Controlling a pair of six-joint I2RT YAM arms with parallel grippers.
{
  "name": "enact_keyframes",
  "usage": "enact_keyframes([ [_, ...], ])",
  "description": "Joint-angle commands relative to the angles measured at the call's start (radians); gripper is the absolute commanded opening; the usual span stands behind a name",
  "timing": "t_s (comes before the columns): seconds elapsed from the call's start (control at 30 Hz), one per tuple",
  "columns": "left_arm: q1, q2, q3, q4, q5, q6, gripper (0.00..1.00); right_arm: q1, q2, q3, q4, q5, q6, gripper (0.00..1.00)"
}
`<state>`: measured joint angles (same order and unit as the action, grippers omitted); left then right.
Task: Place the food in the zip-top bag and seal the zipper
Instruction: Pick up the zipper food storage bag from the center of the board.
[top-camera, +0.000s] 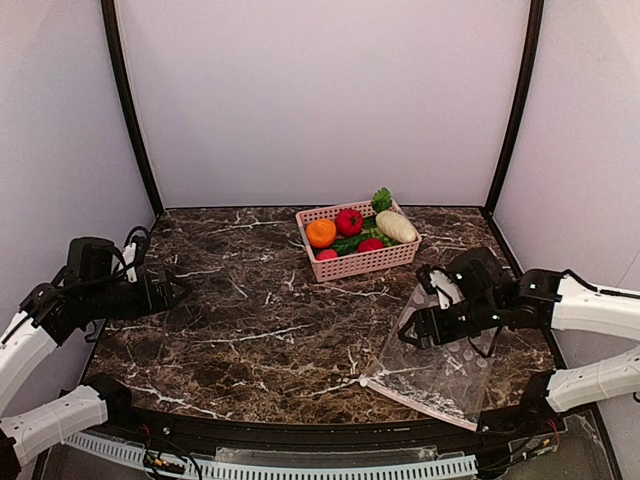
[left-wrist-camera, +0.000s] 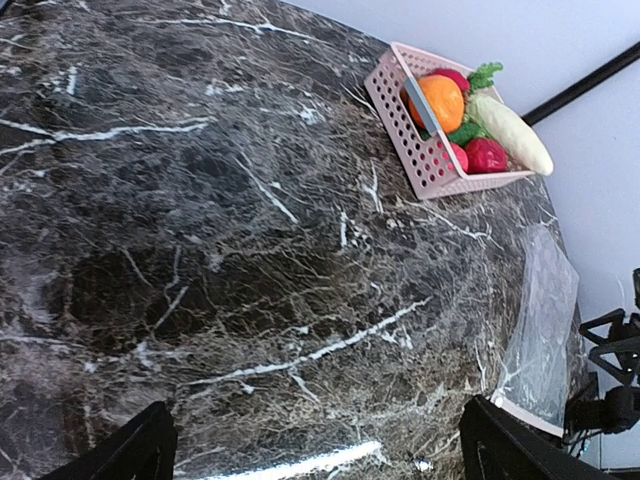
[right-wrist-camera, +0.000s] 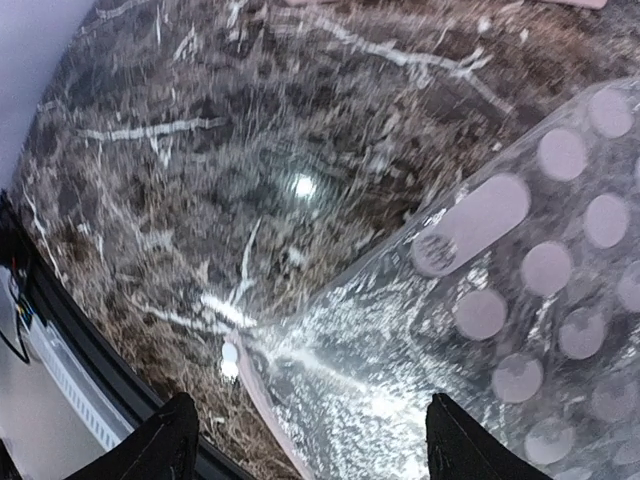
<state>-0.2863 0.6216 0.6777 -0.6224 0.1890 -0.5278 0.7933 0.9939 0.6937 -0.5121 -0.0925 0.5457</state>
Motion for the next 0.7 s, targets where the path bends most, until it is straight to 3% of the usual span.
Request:
enact_keyframes([
  [0.0, -0.102, -0.003, -0.079, 0.087, -0.004, -0.099, 1.00, 0.202, 0.087, -0.010, 0.010, 0.175, 0.062, 0.75],
  [0.27, -0.173, -0.050, -0.175, 0.130, -0.023, -0.180, 1.00, 0.416, 0.253, -0.035, 0.035, 0.180, 0.101, 0.68],
  [0.4, -0.175, -0.053, -0.178, 0.130, -0.021, -0.183, 1.00, 0.460, 0.320, -0.020, 0.040, 0.204, 0.097, 0.64],
  [0.57, -0.177, -0.029, -0.181, 0.145, 0.000, -0.183, 1.00, 0.491, 0.409, 0.030, 0.028, 0.257, 0.076, 0.51],
  [0.67, -0.177, -0.030, -0.181, 0.145, -0.001, -0.182, 1.00, 0.503, 0.444, 0.042, 0.028, 0.277, 0.077, 0.50],
])
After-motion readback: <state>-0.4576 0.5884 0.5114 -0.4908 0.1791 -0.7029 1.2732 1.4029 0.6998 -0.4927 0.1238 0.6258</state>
